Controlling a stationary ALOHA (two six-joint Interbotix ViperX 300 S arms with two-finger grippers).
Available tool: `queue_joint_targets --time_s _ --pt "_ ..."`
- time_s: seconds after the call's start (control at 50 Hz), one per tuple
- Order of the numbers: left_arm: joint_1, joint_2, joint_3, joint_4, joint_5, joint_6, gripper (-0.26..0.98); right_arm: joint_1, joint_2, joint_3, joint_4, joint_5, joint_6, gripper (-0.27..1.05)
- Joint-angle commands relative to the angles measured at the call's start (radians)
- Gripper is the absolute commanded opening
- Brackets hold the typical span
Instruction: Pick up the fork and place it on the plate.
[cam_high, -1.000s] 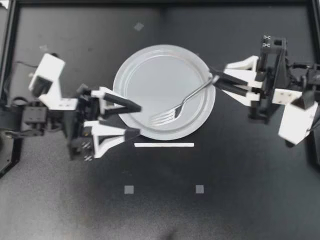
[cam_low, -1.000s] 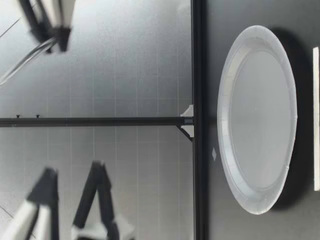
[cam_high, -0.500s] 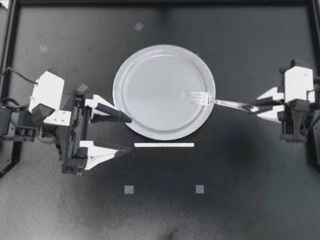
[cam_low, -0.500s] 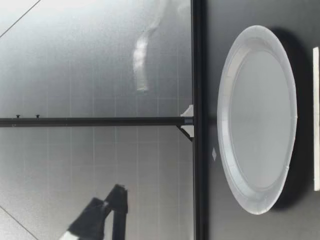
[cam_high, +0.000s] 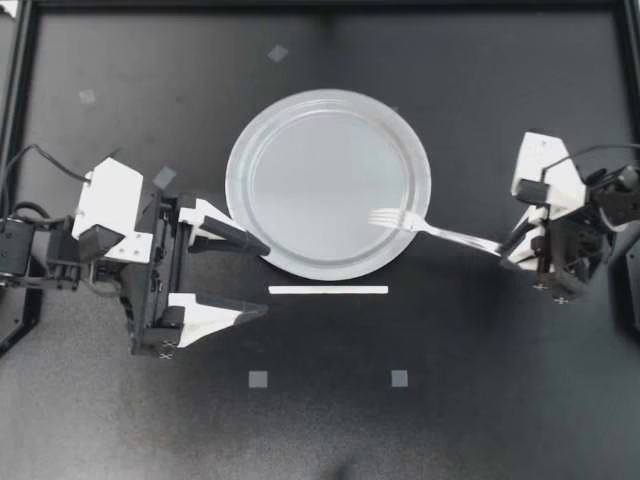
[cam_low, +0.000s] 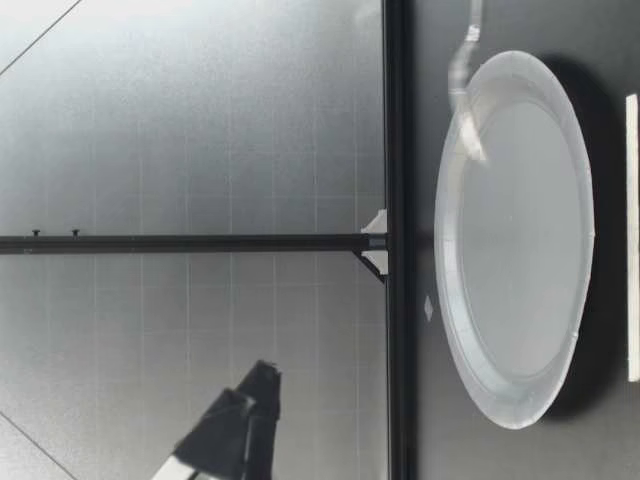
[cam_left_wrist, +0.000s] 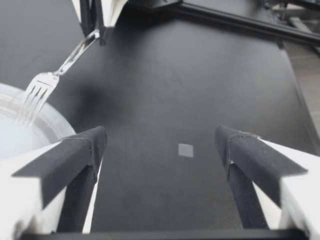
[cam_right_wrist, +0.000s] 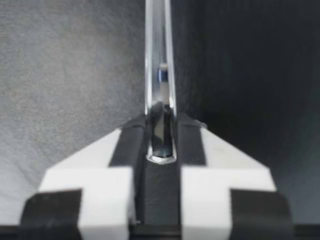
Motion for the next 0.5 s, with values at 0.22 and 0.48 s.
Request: queue_joint_targets --time_s 0.22,0.48 --pt "-0.006 0.000 -0.015 0.005 -0.011 0.020 0.79 0.017 0.021 -0.015 -0.028 0.017 0.160 0.07" --pt "-0.006 0.023 -0.015 0.005 -0.011 0.038 0.79 0.021 0.069 -0.014 -0.029 0.014 0.206 0.07"
